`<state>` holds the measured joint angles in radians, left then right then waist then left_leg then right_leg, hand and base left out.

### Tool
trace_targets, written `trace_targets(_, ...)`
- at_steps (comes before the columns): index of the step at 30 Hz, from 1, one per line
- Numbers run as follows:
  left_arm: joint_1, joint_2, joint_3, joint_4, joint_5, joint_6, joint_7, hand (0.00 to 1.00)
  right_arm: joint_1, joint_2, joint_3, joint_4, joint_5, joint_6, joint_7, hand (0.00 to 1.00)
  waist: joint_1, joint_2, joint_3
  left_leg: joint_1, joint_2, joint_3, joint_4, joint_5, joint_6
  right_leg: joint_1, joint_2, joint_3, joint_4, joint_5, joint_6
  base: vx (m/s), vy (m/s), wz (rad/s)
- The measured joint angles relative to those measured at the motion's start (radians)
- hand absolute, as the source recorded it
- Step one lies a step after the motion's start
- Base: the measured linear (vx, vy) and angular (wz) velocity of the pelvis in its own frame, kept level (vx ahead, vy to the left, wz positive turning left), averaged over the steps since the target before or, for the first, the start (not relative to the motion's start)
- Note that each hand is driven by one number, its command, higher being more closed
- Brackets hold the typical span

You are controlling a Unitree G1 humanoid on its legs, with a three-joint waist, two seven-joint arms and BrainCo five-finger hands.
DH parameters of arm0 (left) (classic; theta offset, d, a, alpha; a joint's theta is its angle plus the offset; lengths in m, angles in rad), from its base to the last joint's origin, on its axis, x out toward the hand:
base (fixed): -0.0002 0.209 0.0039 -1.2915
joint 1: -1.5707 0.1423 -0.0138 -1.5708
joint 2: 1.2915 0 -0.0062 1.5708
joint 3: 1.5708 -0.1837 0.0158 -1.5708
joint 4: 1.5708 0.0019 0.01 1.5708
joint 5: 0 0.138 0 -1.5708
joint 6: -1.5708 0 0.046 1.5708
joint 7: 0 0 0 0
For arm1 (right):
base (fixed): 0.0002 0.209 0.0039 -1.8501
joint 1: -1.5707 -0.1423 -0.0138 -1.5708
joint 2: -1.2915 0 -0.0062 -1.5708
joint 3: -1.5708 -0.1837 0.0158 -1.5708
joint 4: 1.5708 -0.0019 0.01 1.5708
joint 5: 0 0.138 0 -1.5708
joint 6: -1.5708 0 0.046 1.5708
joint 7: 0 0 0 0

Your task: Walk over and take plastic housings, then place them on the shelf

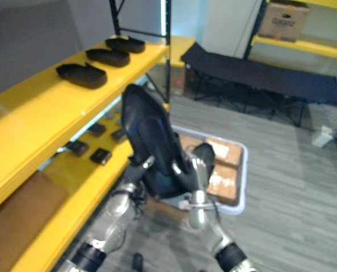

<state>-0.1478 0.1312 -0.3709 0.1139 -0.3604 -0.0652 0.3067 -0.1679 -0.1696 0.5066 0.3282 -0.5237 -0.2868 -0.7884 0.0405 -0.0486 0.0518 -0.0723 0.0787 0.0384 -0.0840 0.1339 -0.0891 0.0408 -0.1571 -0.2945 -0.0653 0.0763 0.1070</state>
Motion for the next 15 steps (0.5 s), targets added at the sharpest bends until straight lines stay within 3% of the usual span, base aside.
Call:
trace_targets(3, 0.008, -0.006, 0.005, -0.021, 0.114, -0.029, 0.027, 1.0, 0.01, 0.002, 0.003, -0.004, 0.001, -0.011, -0.01, 0.0, 0.0, 0.0, 0.0, 0.0, 0.0, 0.0, 0.0, 0.0, 0.0, -0.001, 0.0, 0.002, 0.0, 0.0, 0.0, 0.0, 0.0, 0.0)
trace_targets(10, 0.032, -0.021, 0.005, -0.057, 0.403, -0.034, 0.163, 1.0, 0.023, 0.004, 0.002, -0.01, 0.052, -0.011, -0.026, 0.0, 0.001, 0.003, 0.001, -0.016, 0.002, 0.004, -0.003, -0.007, 0.0, -0.022, 0.001, 0.017, 0.002, 0.0, 0.0, 0.0, 0.001, -0.02)
trace_targets(13, 0.037, -0.021, 0.006, -0.059, 0.53, -0.028, 0.231, 1.0, 0.038, 0.008, -0.004, -0.029, 0.135, -0.014, -0.034, 0.0, 0.0, 0.006, 0.003, -0.026, 0.001, 0.004, -0.002, -0.006, 0.0, -0.031, 0.001, 0.018, 0.004, 0.001, -0.001, 0.0, 0.0, 0.0)
trace_targets(15, 0.048, -0.02, 0.011, -0.064, 0.646, -0.028, 0.277, 1.0, 0.059, 0.014, -0.043, -0.078, 0.274, -0.025, -0.031, 0.0, 0.0, 0.009, 0.005, -0.035, 0.001, 0.004, 0.0, -0.003, -0.001, -0.041, 0.001, 0.02, 0.007, 0.001, -0.001, 0.0, 0.0, 0.0)
